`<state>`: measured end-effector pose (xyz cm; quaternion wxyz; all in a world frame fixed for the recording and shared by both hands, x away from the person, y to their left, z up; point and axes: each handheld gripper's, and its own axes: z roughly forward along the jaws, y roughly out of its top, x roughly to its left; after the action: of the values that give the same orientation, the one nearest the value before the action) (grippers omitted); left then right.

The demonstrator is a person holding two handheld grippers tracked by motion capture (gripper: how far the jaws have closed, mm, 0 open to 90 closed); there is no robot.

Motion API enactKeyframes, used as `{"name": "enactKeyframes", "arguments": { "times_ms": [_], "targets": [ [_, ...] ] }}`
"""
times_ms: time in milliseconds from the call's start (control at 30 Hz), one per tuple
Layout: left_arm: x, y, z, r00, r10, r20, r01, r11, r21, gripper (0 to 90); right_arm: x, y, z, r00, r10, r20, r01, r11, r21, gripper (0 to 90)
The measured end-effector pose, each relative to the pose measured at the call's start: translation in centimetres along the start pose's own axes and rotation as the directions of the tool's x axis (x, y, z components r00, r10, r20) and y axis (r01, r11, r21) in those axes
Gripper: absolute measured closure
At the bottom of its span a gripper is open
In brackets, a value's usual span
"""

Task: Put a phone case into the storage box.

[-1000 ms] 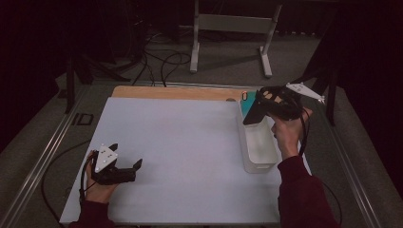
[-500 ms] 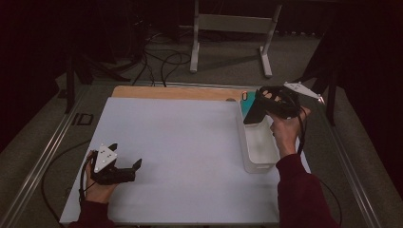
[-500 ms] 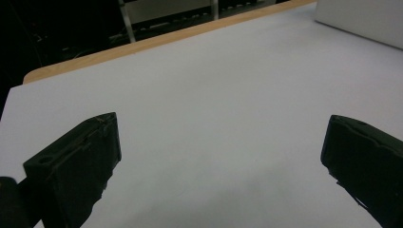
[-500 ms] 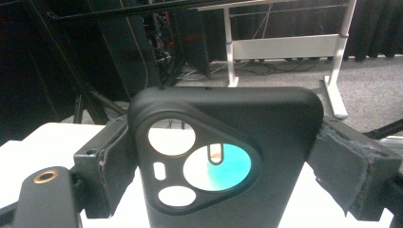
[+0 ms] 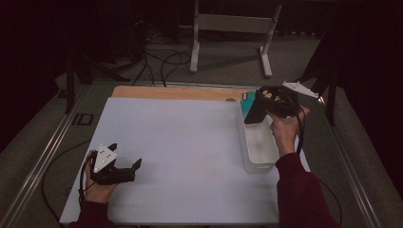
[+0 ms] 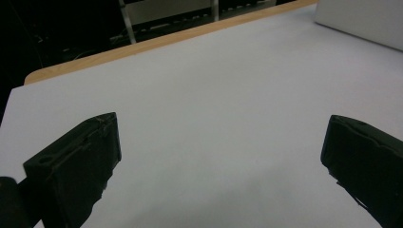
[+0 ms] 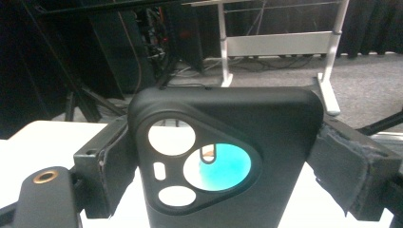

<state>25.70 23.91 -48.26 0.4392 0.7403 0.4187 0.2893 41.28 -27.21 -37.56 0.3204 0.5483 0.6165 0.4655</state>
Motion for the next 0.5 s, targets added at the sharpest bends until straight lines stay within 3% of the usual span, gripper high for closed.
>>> {"name": "enactKeyframes", "arguments": {
  "times_ms": [500],
  "targets": [
    [0.0,0.0,0.0,1.0000,-0.004,0.004,0.004,1.0000,-0.005,0.0,0.2,-0.6,1.4,0.9995,-0.015,0.028,0.014,0.999,0.030,14.1]
  ]
}}
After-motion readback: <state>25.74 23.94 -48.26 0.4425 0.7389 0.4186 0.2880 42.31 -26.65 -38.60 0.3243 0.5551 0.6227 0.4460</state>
